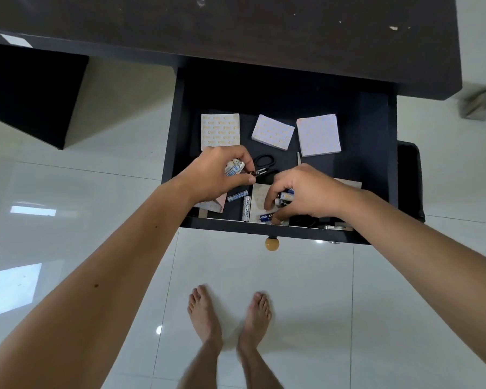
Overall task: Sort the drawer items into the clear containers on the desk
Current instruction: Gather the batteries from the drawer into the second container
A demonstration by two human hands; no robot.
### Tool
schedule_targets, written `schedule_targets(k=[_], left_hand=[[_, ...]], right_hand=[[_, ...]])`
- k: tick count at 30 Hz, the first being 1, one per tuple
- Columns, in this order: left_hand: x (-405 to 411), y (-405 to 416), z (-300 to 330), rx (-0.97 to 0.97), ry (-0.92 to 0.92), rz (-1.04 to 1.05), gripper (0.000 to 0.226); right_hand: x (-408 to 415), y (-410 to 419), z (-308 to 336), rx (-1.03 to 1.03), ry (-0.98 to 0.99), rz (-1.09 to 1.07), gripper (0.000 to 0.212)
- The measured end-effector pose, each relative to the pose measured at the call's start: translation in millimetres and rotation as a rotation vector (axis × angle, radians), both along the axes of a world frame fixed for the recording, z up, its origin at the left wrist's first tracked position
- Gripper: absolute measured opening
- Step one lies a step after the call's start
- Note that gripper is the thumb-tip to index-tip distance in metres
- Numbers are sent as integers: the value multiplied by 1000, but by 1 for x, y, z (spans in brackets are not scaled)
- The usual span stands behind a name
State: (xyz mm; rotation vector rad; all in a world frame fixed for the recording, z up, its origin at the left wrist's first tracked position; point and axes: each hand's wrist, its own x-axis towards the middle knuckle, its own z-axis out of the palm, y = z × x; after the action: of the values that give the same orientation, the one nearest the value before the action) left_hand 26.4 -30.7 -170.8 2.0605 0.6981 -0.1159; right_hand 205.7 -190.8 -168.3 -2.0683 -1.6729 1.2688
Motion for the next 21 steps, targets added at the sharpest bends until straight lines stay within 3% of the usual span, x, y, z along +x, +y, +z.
schedule_targets(k=[4,7,13,17,21], left_hand=[[-2,1,2,-28,-34,-91,32],[-3,2,4,23,5,-142,24],[-3,3,3,66,162,-167,22],[-1,3,1,119,269,-204,28],[2,3,3,246,326,-294,38]], right_hand=[[3,0,-2,51,-89,69,22],[5,-1,-1,81,-101,33,18],[17,-5,3,114,33,-229,24],[18,-6,6,105,79,-268,28],[18,-5,9,39,200,-371,11]])
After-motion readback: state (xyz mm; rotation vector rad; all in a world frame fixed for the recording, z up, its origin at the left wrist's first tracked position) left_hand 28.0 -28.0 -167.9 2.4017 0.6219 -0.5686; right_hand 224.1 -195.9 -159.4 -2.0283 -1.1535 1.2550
